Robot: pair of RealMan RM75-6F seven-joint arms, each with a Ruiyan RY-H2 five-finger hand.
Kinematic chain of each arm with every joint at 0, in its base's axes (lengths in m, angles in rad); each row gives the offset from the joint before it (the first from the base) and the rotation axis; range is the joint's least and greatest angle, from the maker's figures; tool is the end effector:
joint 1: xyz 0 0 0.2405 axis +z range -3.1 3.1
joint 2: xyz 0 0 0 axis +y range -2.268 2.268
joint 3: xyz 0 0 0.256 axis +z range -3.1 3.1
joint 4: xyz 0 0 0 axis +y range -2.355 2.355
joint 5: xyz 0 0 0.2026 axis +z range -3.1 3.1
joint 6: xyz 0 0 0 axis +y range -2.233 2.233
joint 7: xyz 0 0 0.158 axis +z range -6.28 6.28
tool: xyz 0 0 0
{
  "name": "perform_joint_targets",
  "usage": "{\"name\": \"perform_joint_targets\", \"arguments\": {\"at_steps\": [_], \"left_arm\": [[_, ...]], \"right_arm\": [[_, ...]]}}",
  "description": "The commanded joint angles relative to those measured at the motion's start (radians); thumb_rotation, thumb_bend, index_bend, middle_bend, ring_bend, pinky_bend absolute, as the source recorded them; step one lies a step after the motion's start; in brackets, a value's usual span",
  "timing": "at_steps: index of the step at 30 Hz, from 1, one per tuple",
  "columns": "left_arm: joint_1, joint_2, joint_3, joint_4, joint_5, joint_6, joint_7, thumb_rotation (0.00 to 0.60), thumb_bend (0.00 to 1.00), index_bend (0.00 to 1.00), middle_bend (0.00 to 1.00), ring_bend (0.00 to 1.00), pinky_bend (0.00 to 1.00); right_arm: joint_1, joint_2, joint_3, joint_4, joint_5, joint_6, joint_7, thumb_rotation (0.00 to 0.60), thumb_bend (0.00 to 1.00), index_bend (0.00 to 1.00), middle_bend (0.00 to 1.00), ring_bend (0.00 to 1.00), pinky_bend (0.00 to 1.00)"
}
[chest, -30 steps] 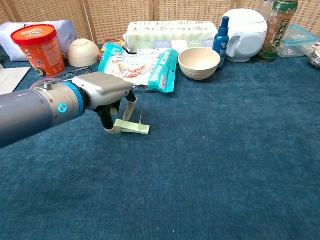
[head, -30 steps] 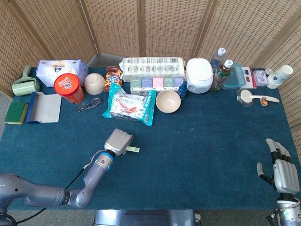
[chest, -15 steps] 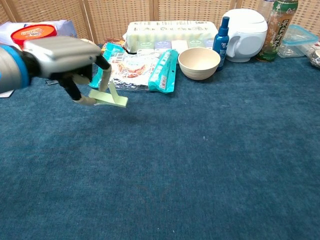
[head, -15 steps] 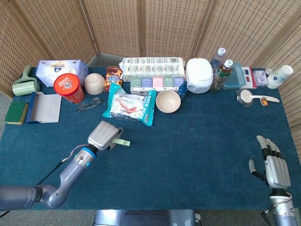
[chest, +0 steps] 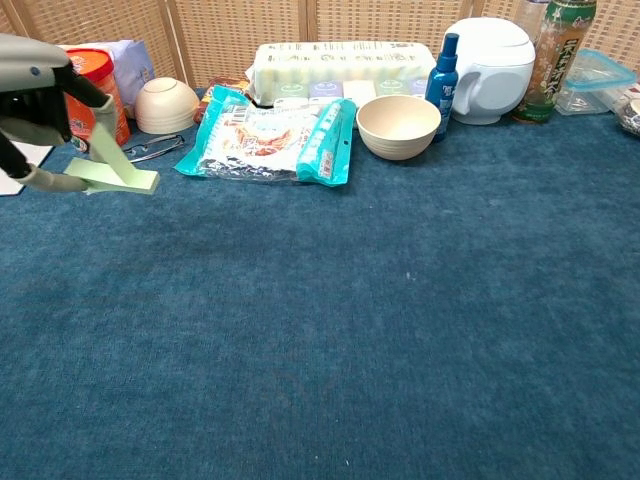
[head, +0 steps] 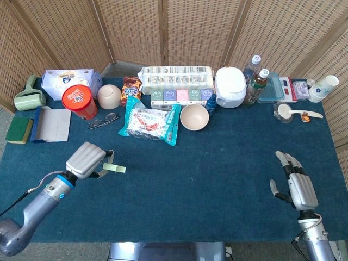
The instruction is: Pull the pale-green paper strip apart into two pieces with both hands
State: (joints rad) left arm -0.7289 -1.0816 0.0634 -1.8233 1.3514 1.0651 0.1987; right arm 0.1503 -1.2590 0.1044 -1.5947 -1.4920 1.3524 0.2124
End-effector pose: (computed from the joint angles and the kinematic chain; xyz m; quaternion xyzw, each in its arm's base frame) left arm -0.1640 0.3034 0.0894 -0.7999 -0.3110 -0.3398 0.3847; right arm -0.2871 -0.2231 0.1119 0.5504 -0.4911 0.4722 0.4826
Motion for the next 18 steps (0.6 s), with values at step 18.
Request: {"name": "perform_joint_targets", "arguments": {"at_steps": [18], "left_arm": [[-0.007,0.153,-0.002,-0.03,0.225,-0.103,-0.138,0.6,0.35,0.74,1.0,1.0,1.0]], "right_arm": [[0.103,-0.029,-0.042,-0.059,-0.099,-0.085,0.132,0.6,0.49,0.0,0.15,0.06,0.11]]}}
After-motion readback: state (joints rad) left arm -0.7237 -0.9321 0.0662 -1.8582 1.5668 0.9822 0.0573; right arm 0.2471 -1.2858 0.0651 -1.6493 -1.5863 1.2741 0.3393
